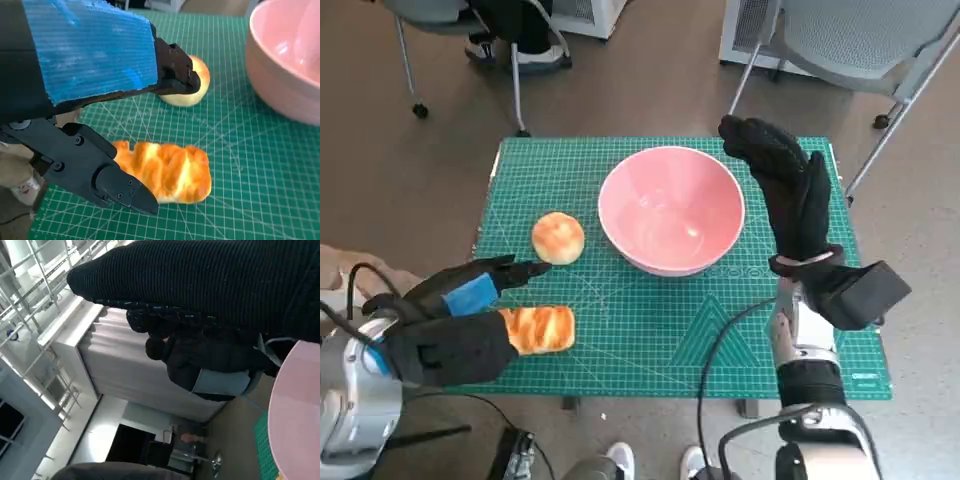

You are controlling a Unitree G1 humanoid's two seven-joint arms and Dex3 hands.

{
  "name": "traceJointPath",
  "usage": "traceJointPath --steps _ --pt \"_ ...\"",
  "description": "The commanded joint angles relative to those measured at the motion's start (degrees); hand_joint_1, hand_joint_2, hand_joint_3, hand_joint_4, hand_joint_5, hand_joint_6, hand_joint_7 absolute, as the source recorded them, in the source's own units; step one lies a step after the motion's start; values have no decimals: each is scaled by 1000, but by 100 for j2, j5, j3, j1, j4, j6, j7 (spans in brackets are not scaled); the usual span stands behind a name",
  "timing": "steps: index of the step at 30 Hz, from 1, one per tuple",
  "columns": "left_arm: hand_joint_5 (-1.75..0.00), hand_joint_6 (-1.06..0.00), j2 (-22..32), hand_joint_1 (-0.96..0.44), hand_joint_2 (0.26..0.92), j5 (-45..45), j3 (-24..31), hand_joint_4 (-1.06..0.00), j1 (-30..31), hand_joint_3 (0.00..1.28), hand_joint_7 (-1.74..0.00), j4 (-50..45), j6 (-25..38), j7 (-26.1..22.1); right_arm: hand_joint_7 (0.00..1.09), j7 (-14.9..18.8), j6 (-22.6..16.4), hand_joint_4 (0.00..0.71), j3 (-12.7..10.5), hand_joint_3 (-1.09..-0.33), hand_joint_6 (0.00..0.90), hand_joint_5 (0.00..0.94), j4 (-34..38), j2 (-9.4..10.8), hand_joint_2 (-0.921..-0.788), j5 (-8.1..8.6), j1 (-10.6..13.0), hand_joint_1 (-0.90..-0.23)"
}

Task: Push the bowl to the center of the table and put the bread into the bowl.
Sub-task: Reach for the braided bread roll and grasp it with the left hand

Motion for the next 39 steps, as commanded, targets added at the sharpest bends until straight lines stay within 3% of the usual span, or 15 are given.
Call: traceJointPath --steps 1,23,31,34,37,39 --pt "-25 -336 -43 -320 706 101 -190 -189 -80 9 -119 164 -58 72 249 97 91 216 -41 -789 179 3 60 11 -921 91 116 -646" --pt "-28 -347 -120 -364 713 397 -651 -227 -132 8 -130 531 22 139 278 74 122 216 -17 -787 163 1 -54 1 -921 75 203 -654" --pt "-78 -431 -222 -321 719 584 -846 -339 -180 10 -194 727 91 200 290 90 179 215 -17 -787 157 1 -100 -2 -921 109 223 -653" --pt "-142 -438 -248 -267 728 641 -862 -440 -155 11 -400 734 82 263 294 91 187 215 -21 -788 154 0 -119 -9 -921 110 232 -653" --pt "-366 -459 -256 -201 736 640 -841 -510 -110 16 -602 737 8 347 298 89 198 214 -21 -788 152 0 -139 -15 -921 106 236 -653" --pt "-616 -507 -262 -144 748 602 -799 -579 -59 29 -701 763 -108 448 300 89 207 214 -20 -788 151 0 -152 -19 -921 106 237 -653"
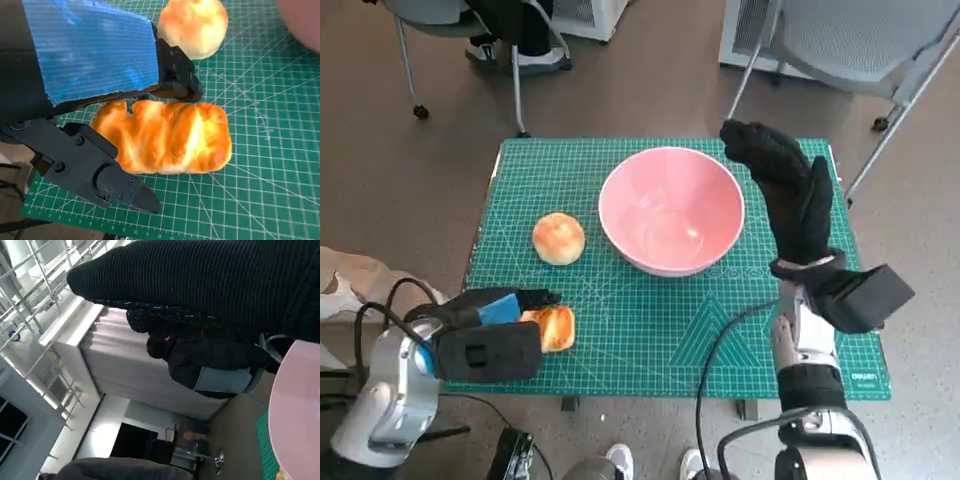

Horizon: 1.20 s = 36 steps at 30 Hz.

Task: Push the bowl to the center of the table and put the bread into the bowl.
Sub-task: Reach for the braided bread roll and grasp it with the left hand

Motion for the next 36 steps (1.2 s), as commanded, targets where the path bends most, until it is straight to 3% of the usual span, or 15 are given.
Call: traceJointPath --steps 1,3,5,7,9,15,36 --pt "-814 -552 -71 -92 792 -29 100 -649 103 64 -835 72 -307 306 302 28 108 214 -22 -788 150 0 -3 -14 -921 17 156 -653" --pt "-990 -638 -98 -47 753 -110 191 -726 189 208 -912 124 -523 511 304 27 113 214 -22 -788 148 0 -7 -16 -921 16 155 -653" --pt "-1167 -689 -118 -18 609 -156 249 -761 244 514 -1028 153 -659 658 307 29 117 214 -22 -788 147 0 -10 -17 -921 16 154 -652" --pt "-1253 -703 -132 -9 529 -178 282 -763 275 675 -1101 195 -769 773 310 32 117 214 -21 -789 145 0 -10 -14 -921 17 152 -652" --pt "-1260 -703 -149 -3 495 -184 298 -763 287 749 -1178 244 -855 847 312 32 115 214 -18 -789 144 0 -12 -9 -921 17 153 -651" --pt "-1238 -692 -165 1 491 -180 281 -768 264 770 -1242 355 -967 865 320 56 109 215 -17 -788 140 0 11 2 -921 31 151 -652" --pt "-1231 -673 -174 2 541 -158 268 -774 164 693 -1209 440 -980 805 350 76 86 221 -7 -787 130 2 25 41 -921 27 211 -652"
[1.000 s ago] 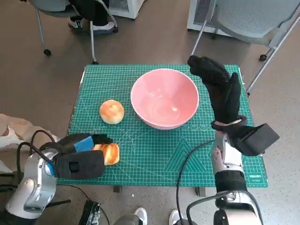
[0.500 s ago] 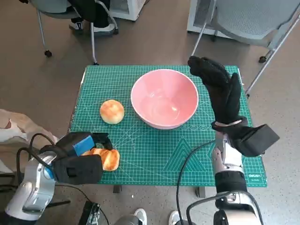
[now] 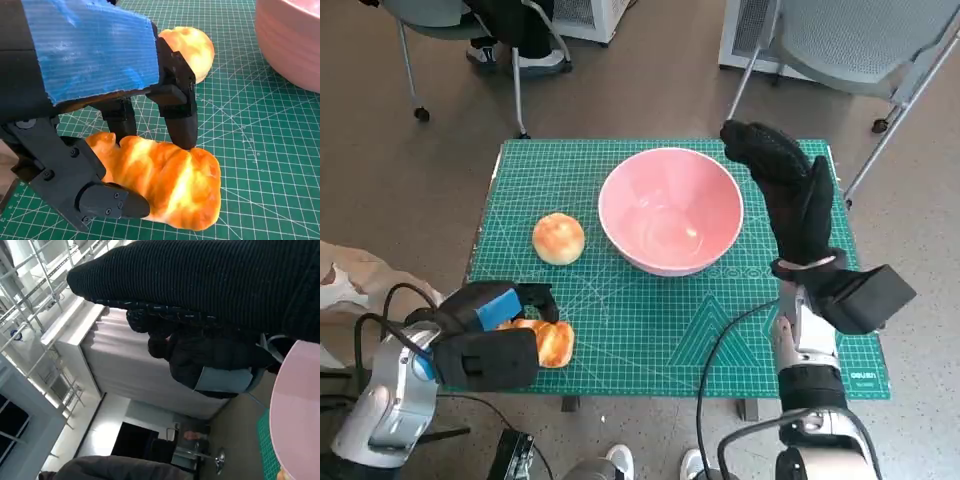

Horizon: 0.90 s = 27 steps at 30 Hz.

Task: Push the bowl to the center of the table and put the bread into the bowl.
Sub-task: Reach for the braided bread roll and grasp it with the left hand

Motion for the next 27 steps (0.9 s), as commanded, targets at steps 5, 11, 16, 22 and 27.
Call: traceJointPath --steps 5,11,16,22,27 --pt "-1228 -672 -9 2 543 -46 60 -774 -6 690 -1211 77 -165 25 356 29 61 220 -8 -787 127 2 55 42 -921 9 192 -652" --pt "-1213 -670 1 2 547 -113 125 -772 -54 684 -1225 124 -299 33 365 12 44 220 0 -787 122 2 38 42 -921 -11 204 -654" --pt "-1206 -668 12 2 550 -169 186 -771 -96 679 -1232 138 -381 35 370 7 40 220 2 -787 119 2 49 42 -921 -17 196 -653" --pt "-1186 -668 54 2 583 -223 286 -769 -170 624 -1220 99 -454 20 379 1 34 220 -1 -788 117 1 66 43 -921 -21 193 -654" --pt "-1184 -669 76 2 588 -273 403 -768 -242 615 -1217 -43 -427 -44 389 1 37 221 -3 -788 120 2 70 53 -921 -13 190 -657"
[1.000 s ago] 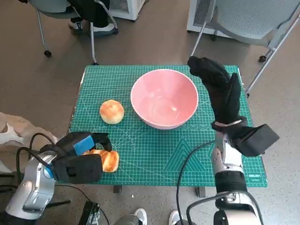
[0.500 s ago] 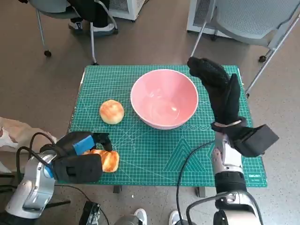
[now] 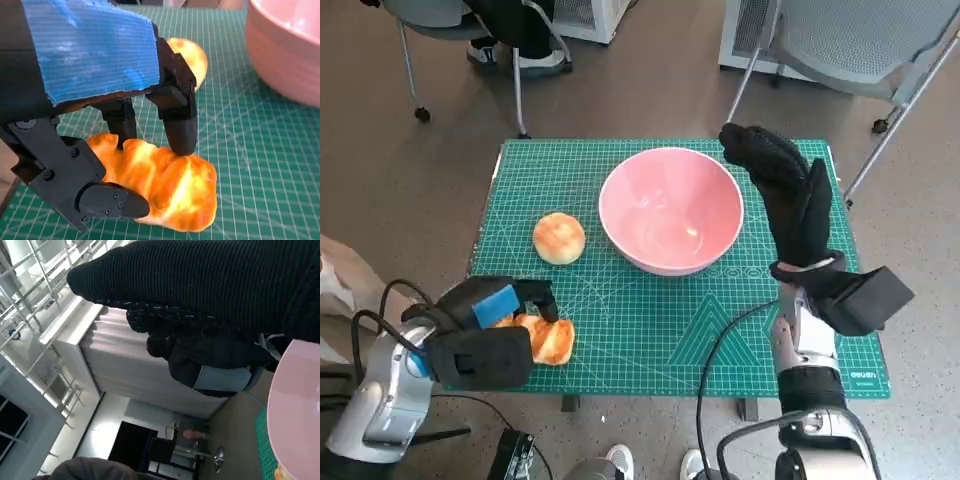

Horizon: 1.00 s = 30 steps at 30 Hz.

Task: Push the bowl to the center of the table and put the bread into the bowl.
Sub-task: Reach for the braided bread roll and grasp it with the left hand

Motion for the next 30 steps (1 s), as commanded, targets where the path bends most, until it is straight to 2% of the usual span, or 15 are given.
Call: traceJointPath --steps 1,14,30 --pt "-1183 -670 77 2 588 -96 177 -767 -143 614 -1217 -178 -17 -73 391 0 38 222 -10 -788 120 2 69 49 -921 -4 154 -658" --pt "-1203 -666 36 1 590 -180 506 -781 -358 608 -1182 -781 180 -177 405 -30 38 223 3 -788 115 2 41 94 -921 -24 181 -659" --pt "-1255 -666 -69 1 613 -208 550 -777 -466 577 -1112 -1006 56 3 419 -11 69 224 3 -788 108 2 -70 90 -921 -7 273 -660"
